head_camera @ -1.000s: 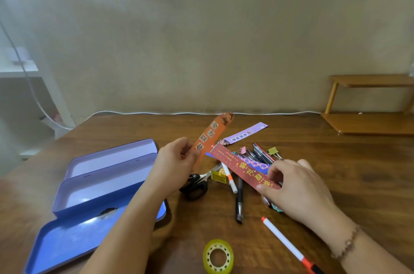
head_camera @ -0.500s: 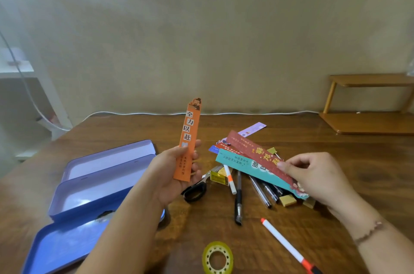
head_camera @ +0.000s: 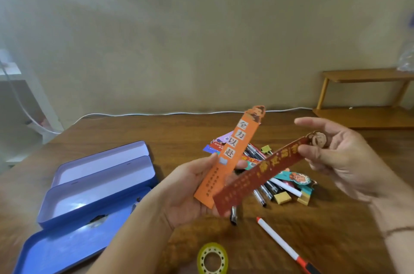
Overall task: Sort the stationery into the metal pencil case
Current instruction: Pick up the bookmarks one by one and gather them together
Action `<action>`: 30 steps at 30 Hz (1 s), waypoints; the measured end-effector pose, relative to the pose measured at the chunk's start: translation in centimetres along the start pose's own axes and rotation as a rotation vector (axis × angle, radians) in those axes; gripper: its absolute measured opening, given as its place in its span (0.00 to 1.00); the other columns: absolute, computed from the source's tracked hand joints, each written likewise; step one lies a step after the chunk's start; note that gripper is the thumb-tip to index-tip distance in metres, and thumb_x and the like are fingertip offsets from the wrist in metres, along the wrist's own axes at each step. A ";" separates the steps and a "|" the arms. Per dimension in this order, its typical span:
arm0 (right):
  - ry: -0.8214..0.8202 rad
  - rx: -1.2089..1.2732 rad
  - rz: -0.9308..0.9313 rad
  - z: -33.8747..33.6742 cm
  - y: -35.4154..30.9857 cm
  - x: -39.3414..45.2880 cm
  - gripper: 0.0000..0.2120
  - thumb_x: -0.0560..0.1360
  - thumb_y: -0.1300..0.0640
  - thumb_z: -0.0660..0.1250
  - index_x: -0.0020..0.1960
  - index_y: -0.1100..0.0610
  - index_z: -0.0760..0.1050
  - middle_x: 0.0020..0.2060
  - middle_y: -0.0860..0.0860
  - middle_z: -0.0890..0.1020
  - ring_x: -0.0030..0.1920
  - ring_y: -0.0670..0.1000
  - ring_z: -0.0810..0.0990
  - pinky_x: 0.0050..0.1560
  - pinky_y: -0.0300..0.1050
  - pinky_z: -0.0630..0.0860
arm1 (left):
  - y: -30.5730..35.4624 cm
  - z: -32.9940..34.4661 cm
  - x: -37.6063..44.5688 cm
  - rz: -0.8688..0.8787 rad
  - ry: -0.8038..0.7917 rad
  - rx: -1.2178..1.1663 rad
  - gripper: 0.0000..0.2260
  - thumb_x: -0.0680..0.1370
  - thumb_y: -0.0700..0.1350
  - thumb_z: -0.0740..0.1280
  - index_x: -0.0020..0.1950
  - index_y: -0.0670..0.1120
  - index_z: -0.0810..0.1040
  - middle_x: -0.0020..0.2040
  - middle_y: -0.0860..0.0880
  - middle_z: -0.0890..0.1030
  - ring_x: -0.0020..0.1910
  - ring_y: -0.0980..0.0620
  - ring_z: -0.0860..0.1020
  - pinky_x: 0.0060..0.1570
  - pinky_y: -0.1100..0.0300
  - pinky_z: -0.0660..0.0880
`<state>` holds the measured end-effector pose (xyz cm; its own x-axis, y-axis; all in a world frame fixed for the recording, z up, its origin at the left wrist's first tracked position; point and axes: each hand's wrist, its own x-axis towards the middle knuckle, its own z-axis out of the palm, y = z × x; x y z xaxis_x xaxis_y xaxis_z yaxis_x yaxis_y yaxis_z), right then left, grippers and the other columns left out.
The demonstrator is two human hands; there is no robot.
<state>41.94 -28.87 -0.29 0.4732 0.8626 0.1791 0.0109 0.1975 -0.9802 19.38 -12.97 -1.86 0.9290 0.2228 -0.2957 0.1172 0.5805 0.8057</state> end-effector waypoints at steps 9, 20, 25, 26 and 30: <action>0.238 -0.353 -0.079 1.7 0.6 0.0 0.25 0.58 0.53 0.76 0.55 0.44 0.79 0.47 0.51 0.84 0.50 0.48 0.84 0.43 0.52 0.83 | -1.4 0.1 0.9 -0.088 -0.119 0.168 0.26 0.77 0.57 0.64 0.69 0.42 0.69 0.46 0.43 0.78 0.36 0.50 0.76 0.23 0.64 0.73; 0.093 -0.330 -0.082 4.3 2.2 -0.2 0.16 0.63 0.58 0.77 0.49 0.48 0.78 0.43 0.51 0.84 0.45 0.48 0.85 0.38 0.46 0.82 | -2.0 0.2 1.6 -0.130 -0.266 0.224 0.22 0.81 0.56 0.56 0.67 0.43 0.74 0.41 0.48 0.72 0.31 0.55 0.71 0.25 0.66 0.72; 0.007 -0.093 -0.043 5.4 2.1 -0.5 0.08 0.75 0.53 0.64 0.52 0.51 0.78 0.33 0.53 0.80 0.28 0.50 0.73 0.28 0.42 0.72 | -2.0 -0.5 1.4 -0.147 -0.321 0.175 0.24 0.80 0.60 0.57 0.66 0.42 0.73 0.39 0.48 0.70 0.28 0.59 0.68 0.22 0.69 0.66; 0.021 -0.091 -0.047 5.4 2.1 -0.5 0.08 0.78 0.55 0.61 0.53 0.52 0.78 0.32 0.52 0.79 0.27 0.50 0.73 0.28 0.43 0.71 | -2.0 -0.5 1.5 -0.144 -0.336 0.169 0.25 0.81 0.60 0.56 0.65 0.42 0.73 0.39 0.48 0.69 0.27 0.59 0.69 0.23 0.68 0.66; 0.053 -0.133 -0.047 5.5 2.2 -0.5 0.07 0.78 0.57 0.62 0.49 0.53 0.79 0.35 0.55 0.82 0.28 0.50 0.74 0.27 0.40 0.74 | -2.1 -0.3 1.6 -0.125 -0.358 0.193 0.23 0.81 0.59 0.56 0.63 0.42 0.74 0.38 0.48 0.68 0.27 0.59 0.69 0.23 0.68 0.67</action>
<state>36.84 -26.33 -2.11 0.5157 0.8271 0.2234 0.1489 0.1703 -0.9741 20.49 -13.63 -4.22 0.9628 -0.1455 -0.2279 0.2687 0.4210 0.8664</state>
